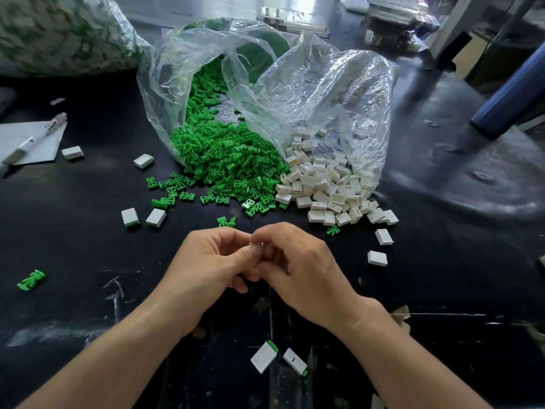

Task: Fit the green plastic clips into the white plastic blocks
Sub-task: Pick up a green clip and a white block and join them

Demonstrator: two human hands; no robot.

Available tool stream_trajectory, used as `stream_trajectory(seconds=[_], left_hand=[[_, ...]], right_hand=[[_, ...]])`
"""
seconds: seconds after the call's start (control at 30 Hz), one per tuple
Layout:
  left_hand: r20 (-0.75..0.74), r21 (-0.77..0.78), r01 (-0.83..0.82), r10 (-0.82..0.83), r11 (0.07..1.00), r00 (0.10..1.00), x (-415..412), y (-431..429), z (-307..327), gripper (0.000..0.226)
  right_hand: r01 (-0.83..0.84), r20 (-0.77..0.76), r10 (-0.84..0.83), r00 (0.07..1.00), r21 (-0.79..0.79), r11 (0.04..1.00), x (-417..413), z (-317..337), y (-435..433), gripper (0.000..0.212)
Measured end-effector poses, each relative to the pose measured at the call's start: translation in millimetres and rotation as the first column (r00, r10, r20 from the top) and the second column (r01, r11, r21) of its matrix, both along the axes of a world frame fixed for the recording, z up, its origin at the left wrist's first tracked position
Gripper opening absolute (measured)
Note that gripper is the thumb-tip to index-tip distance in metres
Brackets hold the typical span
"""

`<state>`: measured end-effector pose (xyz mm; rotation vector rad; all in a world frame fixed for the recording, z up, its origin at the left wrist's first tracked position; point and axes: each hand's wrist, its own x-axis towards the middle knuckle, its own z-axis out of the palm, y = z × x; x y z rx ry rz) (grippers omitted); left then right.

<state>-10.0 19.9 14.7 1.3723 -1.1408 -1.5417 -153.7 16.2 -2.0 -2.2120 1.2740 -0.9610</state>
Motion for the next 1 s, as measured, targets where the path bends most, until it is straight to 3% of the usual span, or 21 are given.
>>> stream_trajectory(seconds=[0.13,0.27,0.43,0.67,0.73,0.9,1.0], left_hand=[[0.026,-0.046,-0.061,0.062,0.997,0.998,0.9,-2.6,-1.5,0.008],[0.034,-0.049,-0.086,0.088,0.995,0.996,0.7,-2.8,-2.4,0.010],[0.045,-0.041,-0.058,0.060,0.997,0.997,-1.1,-1.7,-3.7,0.010],[0.043,-0.015,-0.073,0.074,0.997,0.996,0.3,-1.7,-1.2,0.009],[0.042,-0.015,-0.073,0.074,0.997,0.996,0.1,-2.6,-1.1,0.009],[0.030,-0.013,-0.063,0.063,0.998,0.998,-0.8,-2.7,-1.0,0.011],[0.030,-0.011,-0.056,0.056,0.998,0.998,-0.2,-2.0,-0.9,0.012]], right_hand=[[-0.006,-0.036,0.007,0.999,0.044,0.999,-3.2,2.7,-4.8,0.038],[0.148,-0.265,-0.137,0.955,0.024,0.989,-5.8,-3.1,-21.0,0.049],[0.209,-0.465,-0.167,0.870,0.041,0.977,-2.2,-9.7,-30.7,0.059],[0.277,-0.295,-0.273,0.916,-0.027,0.960,-10.2,-8.4,-24.7,0.023],[0.284,-0.277,-0.273,0.921,-0.001,0.959,-10.5,-8.3,-23.5,0.026],[0.298,-0.297,-0.278,0.913,0.022,0.954,-8.4,-7.8,-24.6,0.055],[0.340,-0.301,-0.313,0.901,0.042,0.939,-11.0,-7.5,-23.9,0.048]])
